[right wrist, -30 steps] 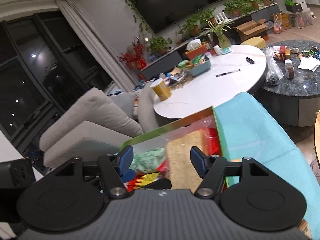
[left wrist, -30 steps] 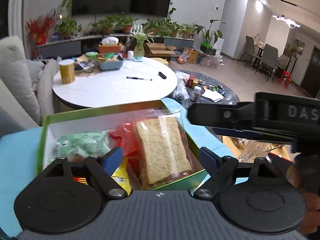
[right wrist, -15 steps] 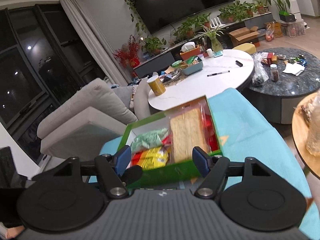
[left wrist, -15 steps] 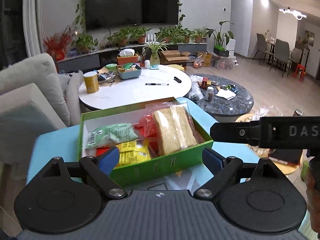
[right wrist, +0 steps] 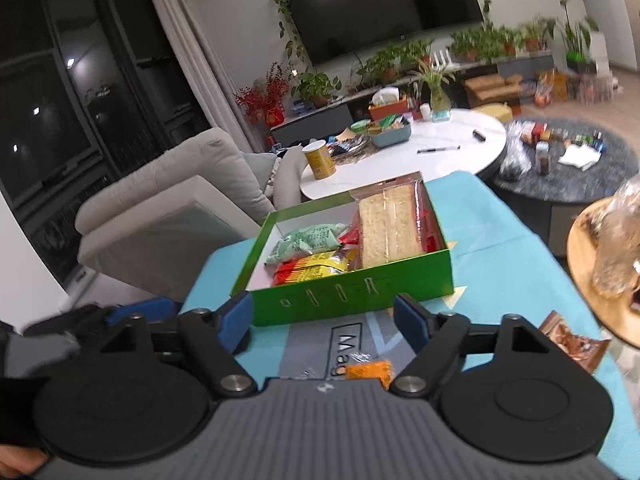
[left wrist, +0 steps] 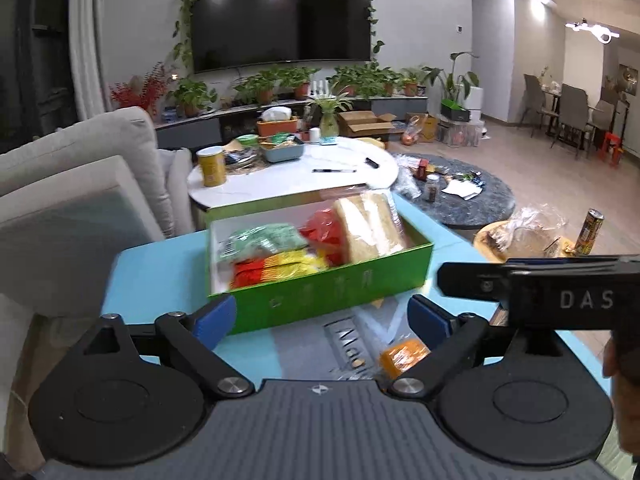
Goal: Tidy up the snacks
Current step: 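Withdraw the right tool and move it toward the orange packaged snack, then grasp the orange packaged snack with the right tool, then grasp the blue-and-white snack bag with the left tool, then carry the orange snack and blue-and-white bag over the green box with both tools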
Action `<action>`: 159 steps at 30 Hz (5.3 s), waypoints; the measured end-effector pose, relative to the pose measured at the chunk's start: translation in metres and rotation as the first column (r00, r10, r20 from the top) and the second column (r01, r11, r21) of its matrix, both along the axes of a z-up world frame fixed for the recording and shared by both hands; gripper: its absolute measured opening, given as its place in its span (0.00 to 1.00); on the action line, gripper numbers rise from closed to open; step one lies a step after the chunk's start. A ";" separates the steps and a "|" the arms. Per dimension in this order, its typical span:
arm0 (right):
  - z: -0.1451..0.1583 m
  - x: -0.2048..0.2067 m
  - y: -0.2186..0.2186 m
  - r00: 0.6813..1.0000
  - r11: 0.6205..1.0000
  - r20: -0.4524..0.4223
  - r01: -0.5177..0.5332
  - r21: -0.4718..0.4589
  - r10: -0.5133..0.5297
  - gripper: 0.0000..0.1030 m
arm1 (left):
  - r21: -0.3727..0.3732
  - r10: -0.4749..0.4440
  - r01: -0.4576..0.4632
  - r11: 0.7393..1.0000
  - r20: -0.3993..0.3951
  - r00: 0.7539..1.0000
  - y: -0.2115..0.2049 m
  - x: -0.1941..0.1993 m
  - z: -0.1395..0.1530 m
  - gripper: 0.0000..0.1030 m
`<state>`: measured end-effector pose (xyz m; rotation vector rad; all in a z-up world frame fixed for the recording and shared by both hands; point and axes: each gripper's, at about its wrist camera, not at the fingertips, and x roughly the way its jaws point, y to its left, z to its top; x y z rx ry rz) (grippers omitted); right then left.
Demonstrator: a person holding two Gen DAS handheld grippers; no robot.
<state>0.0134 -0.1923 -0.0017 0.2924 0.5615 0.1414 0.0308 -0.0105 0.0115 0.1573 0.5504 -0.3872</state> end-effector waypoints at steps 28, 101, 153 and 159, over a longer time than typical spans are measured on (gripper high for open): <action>-0.069 0.001 0.023 0.995 0.967 -0.055 0.071 -0.243 -0.087 0.63 | 0.046 0.281 -0.278 0.960 -0.207 0.937 0.093 -0.026 -0.100 0.94; -0.099 0.027 0.029 0.975 0.982 -0.220 -0.006 -0.188 -0.037 0.62 | 0.092 0.213 -0.197 0.976 -0.229 0.950 0.088 -0.019 -0.122 0.38; -0.046 0.167 0.040 0.994 0.998 -0.107 -0.014 -0.068 0.006 0.62 | -0.011 0.070 -0.071 0.997 -0.088 0.994 0.014 0.187 -0.064 0.34; -0.056 0.179 0.048 0.990 0.996 -0.137 -0.028 -0.082 0.016 0.61 | -0.010 0.071 -0.073 0.997 -0.127 0.989 0.017 0.204 -0.079 0.34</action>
